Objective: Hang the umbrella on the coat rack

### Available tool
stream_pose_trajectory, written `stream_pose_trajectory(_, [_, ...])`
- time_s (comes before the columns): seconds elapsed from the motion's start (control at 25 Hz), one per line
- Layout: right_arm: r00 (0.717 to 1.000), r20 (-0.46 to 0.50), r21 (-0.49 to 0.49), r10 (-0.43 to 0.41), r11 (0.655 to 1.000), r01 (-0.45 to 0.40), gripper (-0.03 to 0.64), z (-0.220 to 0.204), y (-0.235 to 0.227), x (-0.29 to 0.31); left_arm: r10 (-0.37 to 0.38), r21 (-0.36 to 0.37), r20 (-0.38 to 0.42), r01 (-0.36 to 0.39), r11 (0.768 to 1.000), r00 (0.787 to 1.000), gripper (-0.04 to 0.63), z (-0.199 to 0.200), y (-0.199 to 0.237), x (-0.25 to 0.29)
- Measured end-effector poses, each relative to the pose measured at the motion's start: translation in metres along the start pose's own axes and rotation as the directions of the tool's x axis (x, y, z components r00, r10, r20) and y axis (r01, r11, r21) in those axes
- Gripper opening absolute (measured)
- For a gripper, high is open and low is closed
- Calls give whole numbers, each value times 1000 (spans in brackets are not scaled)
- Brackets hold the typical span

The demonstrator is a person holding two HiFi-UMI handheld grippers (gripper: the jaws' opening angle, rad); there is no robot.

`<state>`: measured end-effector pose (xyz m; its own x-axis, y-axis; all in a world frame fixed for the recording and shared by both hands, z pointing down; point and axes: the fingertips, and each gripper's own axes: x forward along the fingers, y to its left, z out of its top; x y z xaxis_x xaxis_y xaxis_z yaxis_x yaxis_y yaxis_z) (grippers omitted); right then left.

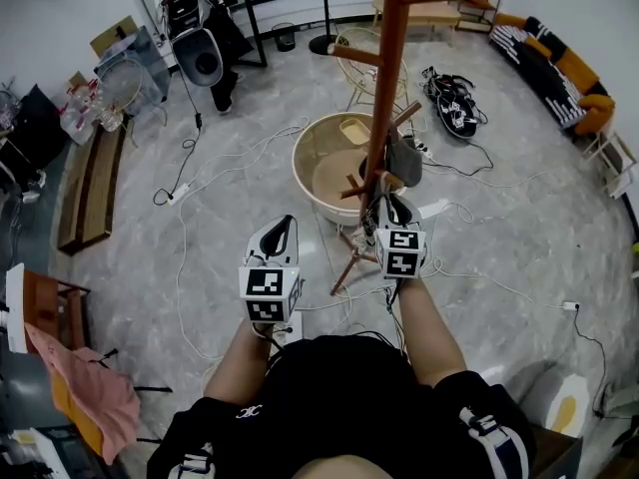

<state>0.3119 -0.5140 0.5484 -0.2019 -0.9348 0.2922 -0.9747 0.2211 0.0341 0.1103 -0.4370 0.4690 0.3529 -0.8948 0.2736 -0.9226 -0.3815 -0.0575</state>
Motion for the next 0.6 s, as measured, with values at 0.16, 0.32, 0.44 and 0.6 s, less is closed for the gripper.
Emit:
stream_pose_trajectory(0.16, [999,40,47,22,999,-24,64,5,9,-10,-21,2,7,21,1000,1000,18,1,-1,-1])
stream_pose_trajectory(0.32, [994,96,84,45,995,-53,67,19,13,-27,-55,7,14,55,998,998,18,2,-11,3])
stream_pose_trajectory(0.44, [991,131,55,29,998,-37,63,34,14,-48,-87,9,14,87,996,996,18,2,-21,6])
stream_pose_trajectory(0.6, [979,204,23,14,1000,-19,17,57,17,-78,-131,9,24,130,991,991,18,4,-33,11])
